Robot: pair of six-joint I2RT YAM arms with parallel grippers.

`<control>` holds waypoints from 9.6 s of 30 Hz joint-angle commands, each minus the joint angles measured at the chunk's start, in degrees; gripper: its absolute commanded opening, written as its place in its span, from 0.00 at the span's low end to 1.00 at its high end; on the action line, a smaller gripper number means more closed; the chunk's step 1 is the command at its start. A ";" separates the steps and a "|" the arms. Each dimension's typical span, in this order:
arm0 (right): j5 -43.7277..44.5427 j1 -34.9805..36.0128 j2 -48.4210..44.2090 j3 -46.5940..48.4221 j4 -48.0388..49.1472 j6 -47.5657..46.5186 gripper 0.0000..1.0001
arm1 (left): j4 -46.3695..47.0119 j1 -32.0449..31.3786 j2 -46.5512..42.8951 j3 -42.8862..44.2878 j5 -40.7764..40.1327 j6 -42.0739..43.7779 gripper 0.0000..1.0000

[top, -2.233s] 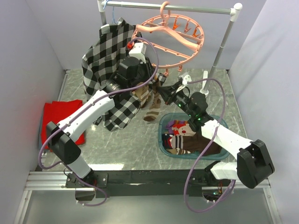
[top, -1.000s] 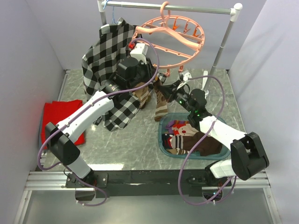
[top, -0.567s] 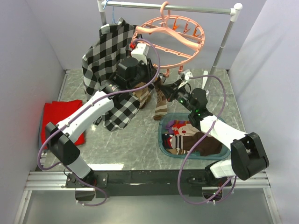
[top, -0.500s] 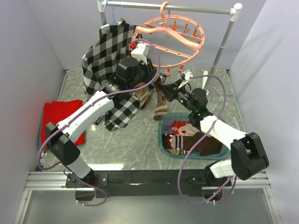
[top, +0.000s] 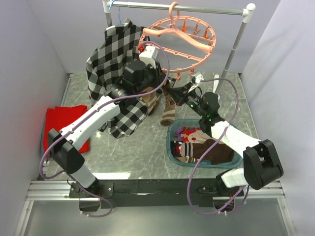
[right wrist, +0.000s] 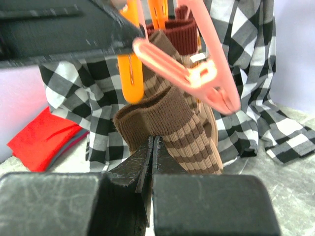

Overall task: Clip the socks to the hanger
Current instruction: Clamp the sock onto the hanger, then open the clamp at the hanger.

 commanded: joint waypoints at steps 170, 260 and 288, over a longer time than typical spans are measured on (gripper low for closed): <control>1.84 -8.65 -36.65 -6.78 -30.99 5.91 0.78 | -3.69 -11.96 14.15 18.81 -28.45 -7.68 0.20; -5.58 0.74 3.70 15.37 -7.14 -4.35 0.13 | -5.27 5.54 -3.86 2.56 6.46 -14.88 0.63; 18.53 11.04 1.85 15.02 -12.42 -17.20 0.04 | -12.39 -2.02 1.75 10.55 -12.45 -14.62 0.61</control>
